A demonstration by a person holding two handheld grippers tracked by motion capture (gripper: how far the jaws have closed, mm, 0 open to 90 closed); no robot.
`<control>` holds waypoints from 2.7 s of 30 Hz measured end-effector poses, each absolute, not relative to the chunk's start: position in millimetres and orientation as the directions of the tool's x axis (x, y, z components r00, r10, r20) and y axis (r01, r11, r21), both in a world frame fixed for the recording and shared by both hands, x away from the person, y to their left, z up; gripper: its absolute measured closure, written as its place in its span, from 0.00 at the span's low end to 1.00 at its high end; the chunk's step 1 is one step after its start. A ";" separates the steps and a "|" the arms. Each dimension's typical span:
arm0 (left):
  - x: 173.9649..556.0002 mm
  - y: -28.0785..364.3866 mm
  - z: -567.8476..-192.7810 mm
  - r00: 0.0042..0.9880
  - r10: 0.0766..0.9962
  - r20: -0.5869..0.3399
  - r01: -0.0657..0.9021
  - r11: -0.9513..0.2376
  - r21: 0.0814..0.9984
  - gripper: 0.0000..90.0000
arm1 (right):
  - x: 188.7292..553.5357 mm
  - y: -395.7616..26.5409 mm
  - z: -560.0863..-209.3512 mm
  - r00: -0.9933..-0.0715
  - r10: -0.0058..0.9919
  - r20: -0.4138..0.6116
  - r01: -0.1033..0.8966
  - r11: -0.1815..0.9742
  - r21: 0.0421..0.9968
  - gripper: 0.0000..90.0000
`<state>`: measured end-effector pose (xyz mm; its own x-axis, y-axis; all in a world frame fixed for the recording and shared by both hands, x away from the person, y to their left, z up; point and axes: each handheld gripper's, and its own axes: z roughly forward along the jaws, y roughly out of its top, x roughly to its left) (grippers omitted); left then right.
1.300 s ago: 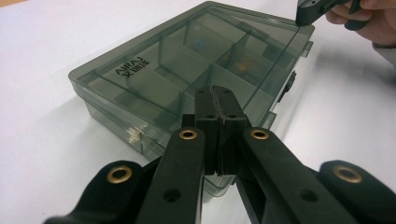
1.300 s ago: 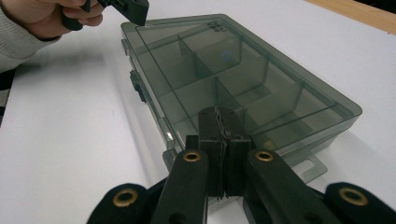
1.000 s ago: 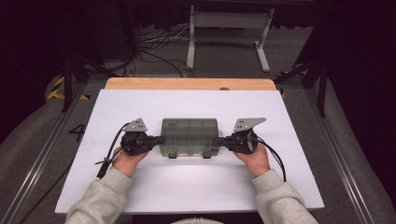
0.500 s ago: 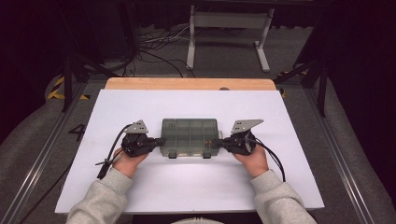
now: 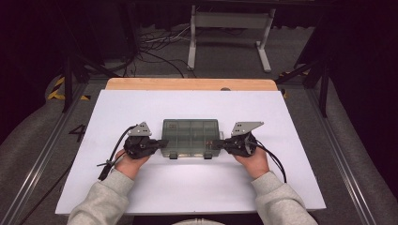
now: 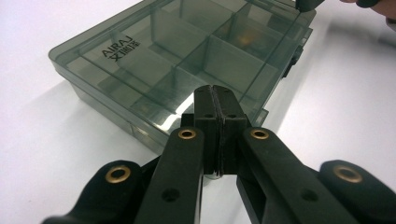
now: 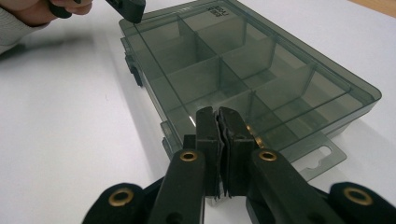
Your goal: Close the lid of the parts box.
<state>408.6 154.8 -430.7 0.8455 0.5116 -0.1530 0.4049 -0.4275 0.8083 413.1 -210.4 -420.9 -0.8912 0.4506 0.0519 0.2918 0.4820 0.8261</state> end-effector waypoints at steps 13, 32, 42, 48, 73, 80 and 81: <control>407.5 154.7 -432.8 0.845 0.515 -0.142 0.395 -0.423 0.815 0.99 | 408.6 -208.5 -420.9 -0.886 0.464 0.013 0.271 0.495 0.825 0.98; 405.7 152.3 -434.9 0.837 0.527 -0.144 0.411 -0.433 0.803 0.99 | 406.2 -206.0 -424.2 -0.886 0.465 0.004 0.273 0.513 0.814 0.95; 399.3 157.8 -422.7 0.839 0.529 -0.129 0.373 -0.386 0.844 0.73 | 400.7 -207.1 -409.9 -0.880 0.473 -0.033 0.224 0.476 0.851 0.66; 392.6 162.0 -413.9 0.840 0.533 -0.101 0.328 -0.350 0.878 0.45 | 394.9 -211.7 -396.4 -0.869 0.491 -0.066 0.175 0.428 0.887 0.43; 366.6 198.4 -397.6 0.784 0.615 -0.087 0.281 -0.226 0.933 0.07 | 372.8 -241.9 -368.1 -0.845 0.517 -0.135 0.067 0.354 0.933 0.12; 354.2 217.2 -396.1 0.766 0.636 -0.091 0.269 -0.189 0.944 0.04 | 364.8 -257.1 -365.0 -0.835 0.534 -0.133 0.063 0.331 0.941 0.06; 354.2 217.2 -396.1 0.766 0.636 -0.091 0.269 -0.189 0.944 0.04 | 363.9 -259.1 -364.9 -0.833 0.537 -0.133 0.062 0.330 0.942 0.05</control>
